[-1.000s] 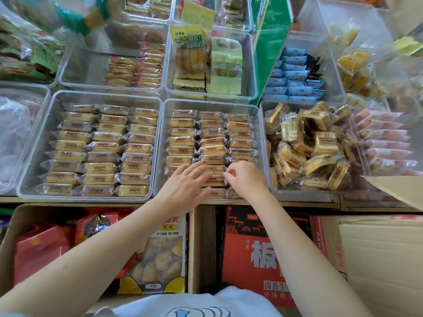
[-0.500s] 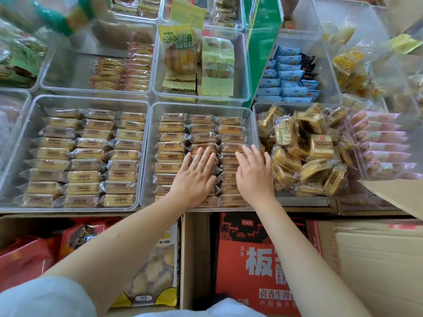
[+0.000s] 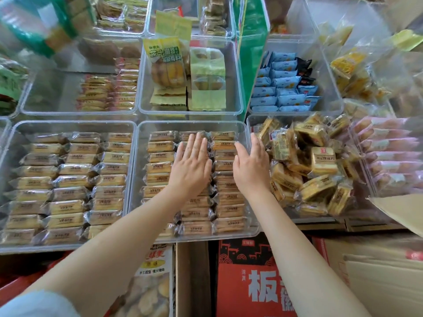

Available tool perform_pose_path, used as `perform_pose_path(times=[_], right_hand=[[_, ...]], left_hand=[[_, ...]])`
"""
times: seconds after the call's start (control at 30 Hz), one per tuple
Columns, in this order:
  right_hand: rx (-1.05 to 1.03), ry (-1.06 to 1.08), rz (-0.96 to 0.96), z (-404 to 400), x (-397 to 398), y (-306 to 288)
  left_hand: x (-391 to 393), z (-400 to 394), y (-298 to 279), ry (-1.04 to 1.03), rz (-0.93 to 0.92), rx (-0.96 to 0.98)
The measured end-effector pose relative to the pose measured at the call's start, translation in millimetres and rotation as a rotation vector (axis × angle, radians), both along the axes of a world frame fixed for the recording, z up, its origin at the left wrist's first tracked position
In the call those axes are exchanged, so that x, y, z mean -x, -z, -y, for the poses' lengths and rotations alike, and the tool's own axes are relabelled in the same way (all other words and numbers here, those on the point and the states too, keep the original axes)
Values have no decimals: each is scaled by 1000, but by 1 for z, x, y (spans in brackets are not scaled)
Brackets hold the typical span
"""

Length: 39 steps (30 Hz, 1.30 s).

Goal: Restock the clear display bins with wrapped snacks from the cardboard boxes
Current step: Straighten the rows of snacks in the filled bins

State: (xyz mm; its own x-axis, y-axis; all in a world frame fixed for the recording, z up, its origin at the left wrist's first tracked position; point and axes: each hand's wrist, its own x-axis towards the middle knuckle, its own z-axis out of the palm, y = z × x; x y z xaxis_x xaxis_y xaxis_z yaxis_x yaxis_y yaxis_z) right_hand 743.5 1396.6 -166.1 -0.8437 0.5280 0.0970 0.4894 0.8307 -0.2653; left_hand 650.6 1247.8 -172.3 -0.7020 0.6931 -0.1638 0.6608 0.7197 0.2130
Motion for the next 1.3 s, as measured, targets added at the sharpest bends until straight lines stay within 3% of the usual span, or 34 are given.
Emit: perform_pose_path(times=[0.33,0.5,0.7,0.87,1.1,1.3], right_hand=[[-120,148,75,-23,59,9],[-125,167,116,-29,71,12],[-186,180,-29,-29,70,15],[-260,183,-4,-29,70,11],[-145,136,-86,-35,50,16],[-146,82,111,-24,36,11]], left_hand=[[10,0,20,56,100,15],[24,-8,18,91,84,-101],[34,-21,19,198,102,-68],[40,-25,16,243,88,-48],[46,-27,11,283,75,-5],[42,-28,11,268,85,-5]])
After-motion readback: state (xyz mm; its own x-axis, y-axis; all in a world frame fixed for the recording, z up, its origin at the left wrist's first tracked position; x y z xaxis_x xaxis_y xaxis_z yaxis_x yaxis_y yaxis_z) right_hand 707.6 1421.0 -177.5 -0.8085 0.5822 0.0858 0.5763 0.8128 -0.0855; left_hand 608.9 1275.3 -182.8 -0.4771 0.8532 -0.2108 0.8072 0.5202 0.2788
